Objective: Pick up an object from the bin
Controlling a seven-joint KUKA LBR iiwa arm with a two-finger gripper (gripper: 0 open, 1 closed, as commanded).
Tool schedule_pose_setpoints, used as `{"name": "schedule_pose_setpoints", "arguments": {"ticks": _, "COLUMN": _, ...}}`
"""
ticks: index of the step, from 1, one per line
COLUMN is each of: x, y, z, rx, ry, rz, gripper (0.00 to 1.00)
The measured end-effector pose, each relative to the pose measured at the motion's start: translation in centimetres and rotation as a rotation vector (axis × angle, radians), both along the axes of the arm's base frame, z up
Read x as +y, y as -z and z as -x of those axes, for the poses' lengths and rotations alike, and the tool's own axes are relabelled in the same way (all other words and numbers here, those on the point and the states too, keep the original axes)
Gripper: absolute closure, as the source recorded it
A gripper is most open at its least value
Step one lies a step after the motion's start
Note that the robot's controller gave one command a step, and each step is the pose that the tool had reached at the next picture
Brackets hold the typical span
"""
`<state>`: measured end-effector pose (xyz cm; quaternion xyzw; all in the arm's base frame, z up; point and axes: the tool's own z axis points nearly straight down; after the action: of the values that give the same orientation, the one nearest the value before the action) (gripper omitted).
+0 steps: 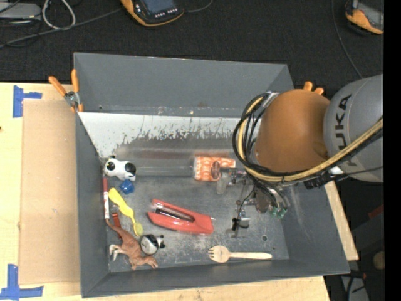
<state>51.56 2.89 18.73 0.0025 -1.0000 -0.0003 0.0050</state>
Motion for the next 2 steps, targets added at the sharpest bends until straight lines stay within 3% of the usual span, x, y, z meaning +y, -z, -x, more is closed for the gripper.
{"name": "schedule_pose_setpoints", "arguments": {"ticks": 1, "x": 0.0, "y": -0.4, "z": -0.2, "rx": -0.008, "ry": 0.001, "rz": 0.000, "gripper": 0.00}}
{"name": "schedule_pose_setpoints", "arguments": {"ticks": 2, "x": 2.2, "y": 7.8, "z": -1.9, "rx": -0.011, "ry": 0.077, "rz": -0.001, "gripper": 0.00}}
